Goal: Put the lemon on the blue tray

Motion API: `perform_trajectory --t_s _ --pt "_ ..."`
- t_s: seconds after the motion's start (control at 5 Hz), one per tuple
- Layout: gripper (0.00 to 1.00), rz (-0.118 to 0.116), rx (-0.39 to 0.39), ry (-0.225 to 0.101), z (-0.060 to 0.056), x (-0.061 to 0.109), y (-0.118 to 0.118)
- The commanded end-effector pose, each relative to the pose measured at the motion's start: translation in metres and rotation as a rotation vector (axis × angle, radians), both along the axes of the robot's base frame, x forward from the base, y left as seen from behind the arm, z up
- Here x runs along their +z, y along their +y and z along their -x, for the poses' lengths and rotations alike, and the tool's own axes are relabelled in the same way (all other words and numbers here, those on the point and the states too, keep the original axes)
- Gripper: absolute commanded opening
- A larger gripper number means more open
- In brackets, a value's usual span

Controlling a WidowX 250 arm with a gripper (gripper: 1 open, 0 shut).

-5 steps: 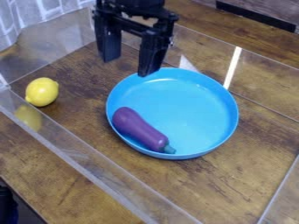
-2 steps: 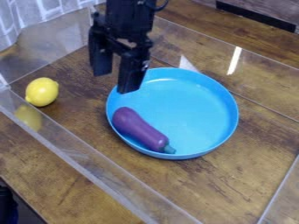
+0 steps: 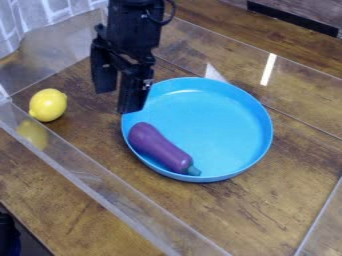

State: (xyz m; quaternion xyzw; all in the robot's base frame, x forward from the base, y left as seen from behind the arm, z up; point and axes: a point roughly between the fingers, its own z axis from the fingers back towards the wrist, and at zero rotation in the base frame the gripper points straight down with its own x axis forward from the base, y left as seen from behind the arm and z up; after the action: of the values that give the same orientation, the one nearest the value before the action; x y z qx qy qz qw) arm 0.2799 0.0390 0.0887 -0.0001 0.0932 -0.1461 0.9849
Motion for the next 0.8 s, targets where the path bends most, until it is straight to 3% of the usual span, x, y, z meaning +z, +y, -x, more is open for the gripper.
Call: perform_trajectory --t_s 0.0,0.4,0.6 --pt "1.0 -0.012 -0.006 -0.046 -0.004 0.022 0.01" --pt "1.0 -0.024 -0.173 -0.033 0.008 0.031 0.045" --pt "1.0 -0.048 -0.223 -0.023 0.011 0.034 0.061"
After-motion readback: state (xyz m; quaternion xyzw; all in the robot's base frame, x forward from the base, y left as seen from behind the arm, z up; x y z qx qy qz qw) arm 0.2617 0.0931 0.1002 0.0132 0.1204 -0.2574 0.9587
